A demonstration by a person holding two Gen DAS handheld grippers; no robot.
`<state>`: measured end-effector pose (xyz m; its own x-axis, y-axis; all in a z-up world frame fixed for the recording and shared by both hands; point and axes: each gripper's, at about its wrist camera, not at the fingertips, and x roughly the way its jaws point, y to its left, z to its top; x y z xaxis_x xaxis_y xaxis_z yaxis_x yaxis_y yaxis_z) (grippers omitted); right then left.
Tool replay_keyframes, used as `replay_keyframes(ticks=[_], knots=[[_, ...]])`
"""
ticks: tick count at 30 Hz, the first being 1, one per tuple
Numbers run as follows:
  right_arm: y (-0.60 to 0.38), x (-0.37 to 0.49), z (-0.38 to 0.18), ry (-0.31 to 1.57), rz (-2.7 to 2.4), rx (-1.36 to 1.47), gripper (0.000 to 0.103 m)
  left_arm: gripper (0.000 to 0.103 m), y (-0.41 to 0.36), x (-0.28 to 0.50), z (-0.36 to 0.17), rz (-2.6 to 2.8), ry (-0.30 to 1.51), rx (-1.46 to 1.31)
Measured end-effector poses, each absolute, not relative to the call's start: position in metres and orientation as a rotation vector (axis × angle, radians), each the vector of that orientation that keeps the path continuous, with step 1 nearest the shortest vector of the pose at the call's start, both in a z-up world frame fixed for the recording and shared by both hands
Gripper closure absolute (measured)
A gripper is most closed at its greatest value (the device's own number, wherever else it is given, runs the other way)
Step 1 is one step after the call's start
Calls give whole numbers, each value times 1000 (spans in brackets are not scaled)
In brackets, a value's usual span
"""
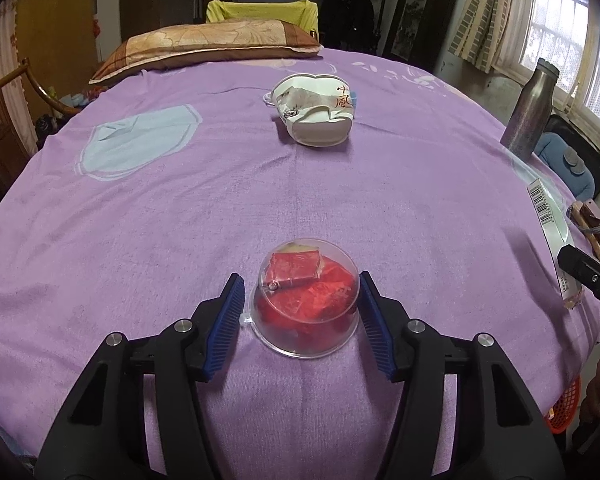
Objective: Collect trash
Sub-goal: 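Lift the clear container with the left gripper while the right holds the medicine box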
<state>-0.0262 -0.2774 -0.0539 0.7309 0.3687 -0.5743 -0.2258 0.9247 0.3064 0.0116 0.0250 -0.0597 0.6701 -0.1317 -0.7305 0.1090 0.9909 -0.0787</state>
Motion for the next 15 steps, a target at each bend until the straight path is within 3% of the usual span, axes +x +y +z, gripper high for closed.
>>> replay_keyframes(ticks=[15], knots=[[-281, -52, -48, 650, 330, 213, 56, 46, 18, -14, -42, -137, 762, -16]])
